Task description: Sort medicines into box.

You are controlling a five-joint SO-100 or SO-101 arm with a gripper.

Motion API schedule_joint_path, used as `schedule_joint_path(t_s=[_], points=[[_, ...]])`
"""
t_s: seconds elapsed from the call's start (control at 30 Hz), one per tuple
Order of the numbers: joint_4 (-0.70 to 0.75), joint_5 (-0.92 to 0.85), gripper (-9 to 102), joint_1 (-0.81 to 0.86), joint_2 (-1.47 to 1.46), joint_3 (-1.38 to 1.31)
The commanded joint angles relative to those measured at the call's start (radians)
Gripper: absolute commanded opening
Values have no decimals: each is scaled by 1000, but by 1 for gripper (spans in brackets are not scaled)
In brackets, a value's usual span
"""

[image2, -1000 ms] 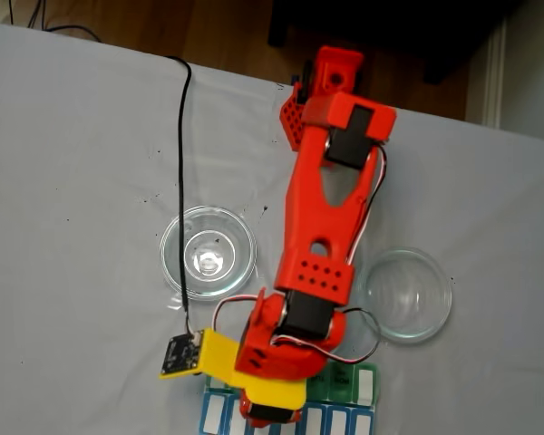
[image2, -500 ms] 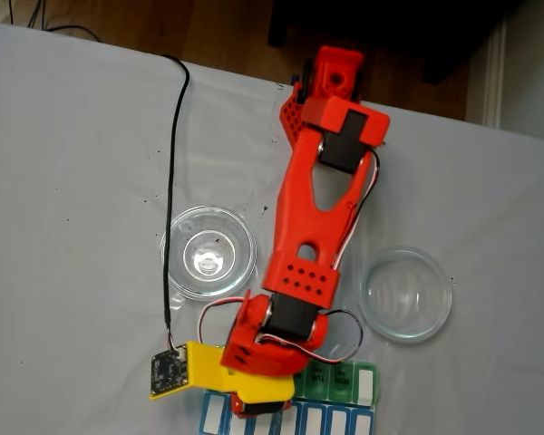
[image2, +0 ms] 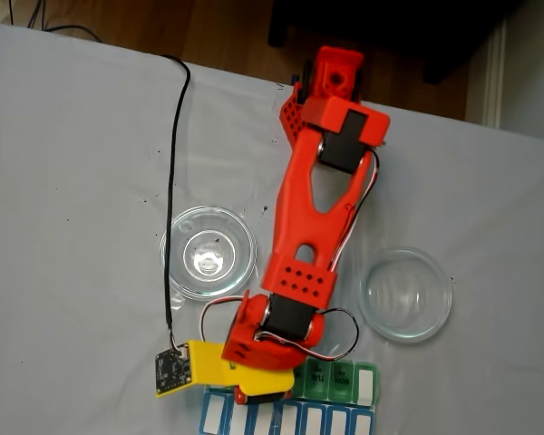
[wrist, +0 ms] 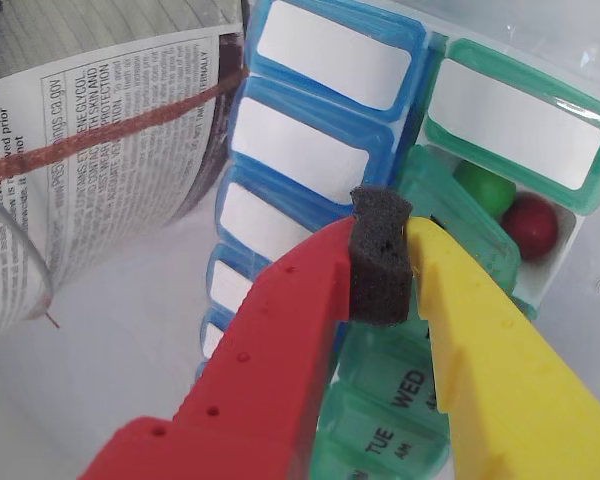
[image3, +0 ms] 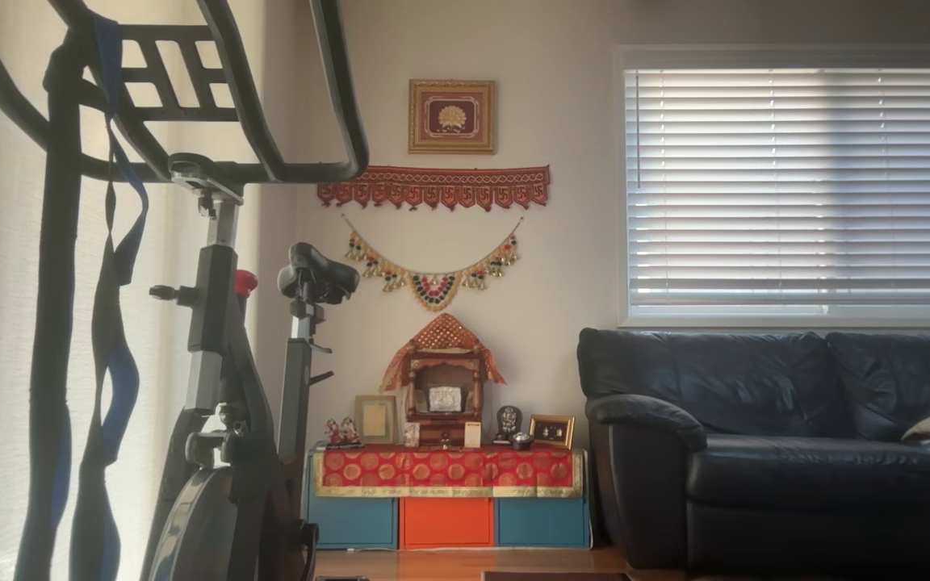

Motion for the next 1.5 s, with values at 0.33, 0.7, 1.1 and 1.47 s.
schedule_joint_path(t_s=[0.33, 0.7, 1.1, 1.47], points=[[11, 3, 1, -9, 146, 64], [-25, -94, 1, 2, 138, 101], [12, -235, 2, 9, 69, 72], [67, -285, 2, 15, 66, 63]])
